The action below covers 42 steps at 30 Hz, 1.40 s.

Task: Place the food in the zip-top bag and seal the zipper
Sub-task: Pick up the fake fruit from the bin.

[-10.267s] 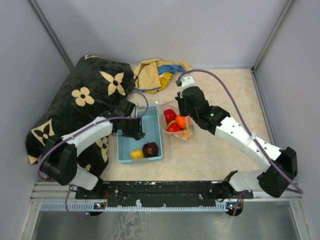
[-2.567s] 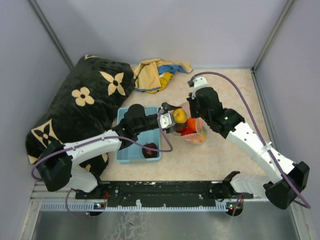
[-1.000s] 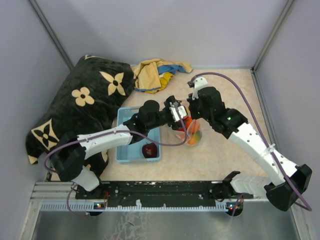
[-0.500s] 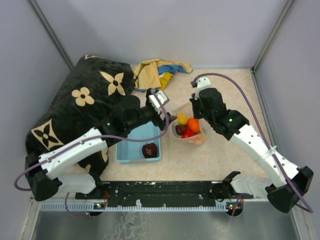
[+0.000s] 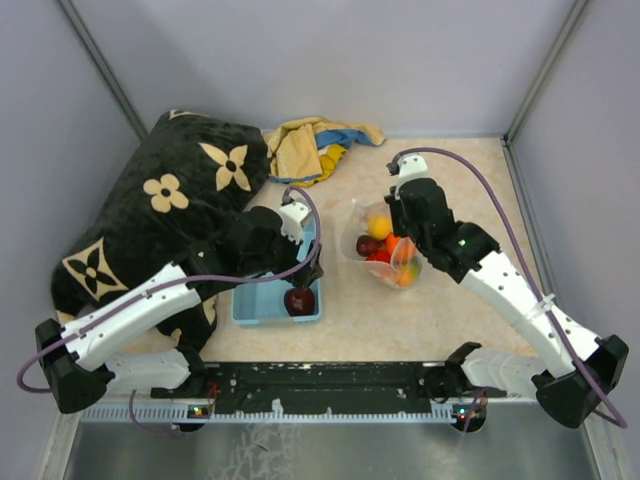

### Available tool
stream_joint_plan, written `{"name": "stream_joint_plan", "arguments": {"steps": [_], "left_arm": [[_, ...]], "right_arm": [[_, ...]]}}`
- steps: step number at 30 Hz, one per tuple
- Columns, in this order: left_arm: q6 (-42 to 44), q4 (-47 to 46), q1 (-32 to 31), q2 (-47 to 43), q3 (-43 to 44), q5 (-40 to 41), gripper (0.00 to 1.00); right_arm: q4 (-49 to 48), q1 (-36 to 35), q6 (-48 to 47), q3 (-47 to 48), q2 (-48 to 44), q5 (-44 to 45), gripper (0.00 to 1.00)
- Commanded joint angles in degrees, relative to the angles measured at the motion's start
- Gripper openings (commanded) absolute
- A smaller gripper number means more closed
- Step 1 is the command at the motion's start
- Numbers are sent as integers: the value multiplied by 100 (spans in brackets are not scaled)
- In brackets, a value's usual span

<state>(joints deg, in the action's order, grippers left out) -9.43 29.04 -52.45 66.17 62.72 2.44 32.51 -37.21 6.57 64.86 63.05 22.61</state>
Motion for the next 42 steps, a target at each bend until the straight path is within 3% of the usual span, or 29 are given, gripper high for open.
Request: {"name": "stream_joint_plan", "arguments": {"steps": [1, 13, 23, 42], "left_arm": [[-874, 920, 175, -19, -181, -19, 93], [-2133, 1755, 885, 731, -414, -285, 94], [-2945, 768, 894, 1262, -1002, -1022, 94], [-2723, 258, 894, 2181, -1150, -856, 86]], "right_arm": [[-411, 18, -110, 6, -254, 219, 0], [-454, 14, -97, -148, -357, 244, 0], [-493, 20, -79, -245, -424, 217, 0], [-548, 17, -46, -401, -524, 231, 0]]}}
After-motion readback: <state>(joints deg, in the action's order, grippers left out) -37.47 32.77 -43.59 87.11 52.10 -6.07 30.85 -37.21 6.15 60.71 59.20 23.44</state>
